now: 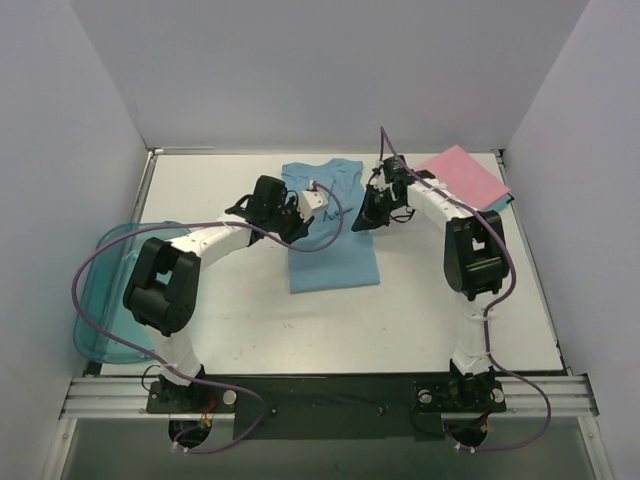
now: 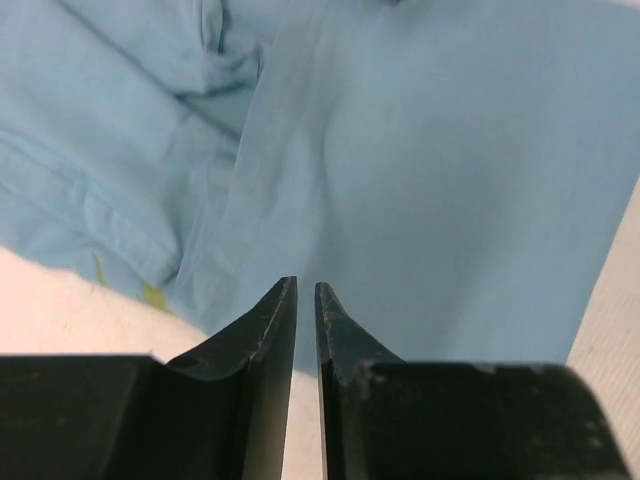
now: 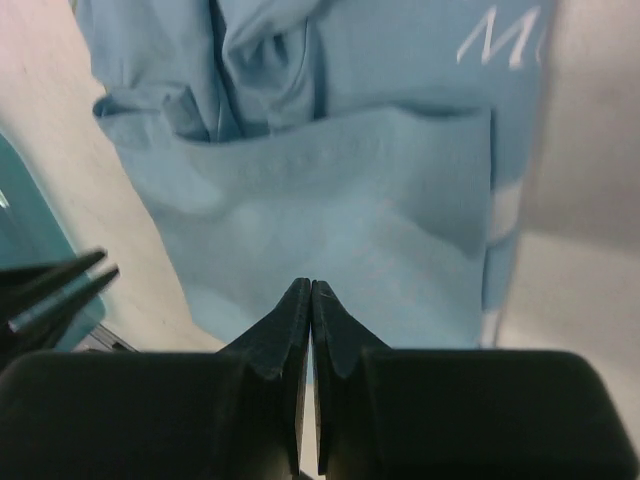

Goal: Fold and stack the t-shirts
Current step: Fold the folded rectangular tshirt in 1/3 of the way

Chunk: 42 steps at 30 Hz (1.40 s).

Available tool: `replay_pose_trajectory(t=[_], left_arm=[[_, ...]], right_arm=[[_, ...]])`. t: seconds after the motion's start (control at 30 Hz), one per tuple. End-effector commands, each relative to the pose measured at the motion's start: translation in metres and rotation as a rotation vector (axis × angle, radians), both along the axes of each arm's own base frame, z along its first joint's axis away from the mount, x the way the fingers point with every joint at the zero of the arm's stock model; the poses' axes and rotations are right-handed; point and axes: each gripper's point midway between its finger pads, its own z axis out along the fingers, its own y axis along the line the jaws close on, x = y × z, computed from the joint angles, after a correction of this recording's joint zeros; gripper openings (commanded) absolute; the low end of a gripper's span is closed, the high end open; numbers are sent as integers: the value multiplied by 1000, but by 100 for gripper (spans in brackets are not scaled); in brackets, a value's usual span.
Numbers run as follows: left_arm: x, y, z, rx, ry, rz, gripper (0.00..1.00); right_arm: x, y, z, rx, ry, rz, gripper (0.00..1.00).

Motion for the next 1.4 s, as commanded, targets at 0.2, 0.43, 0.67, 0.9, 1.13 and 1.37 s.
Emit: replay_pose_trajectory(t=[0.2, 0.43, 0.67, 0.9, 1.13, 1.37], left_arm=[[35, -35, -13, -143, 81, 95, 21], [80, -11, -32, -20, 160, 275, 15], [69, 48, -68, 177, 326, 491, 13], [105, 57, -45, 180, 164, 517, 13], [120, 25, 38, 39, 22, 344, 22], [19, -8, 53, 68, 28, -62, 42]], right_arm=[[50, 6, -44, 93, 75, -160, 0], [35, -28, -75, 0, 189, -212, 0], [34, -32, -71, -9, 177, -208, 0], [31, -49, -59, -63, 156, -218, 0], [26, -51, 9, -46, 14, -165, 0], [-58, -95, 2, -241, 104, -165, 48]])
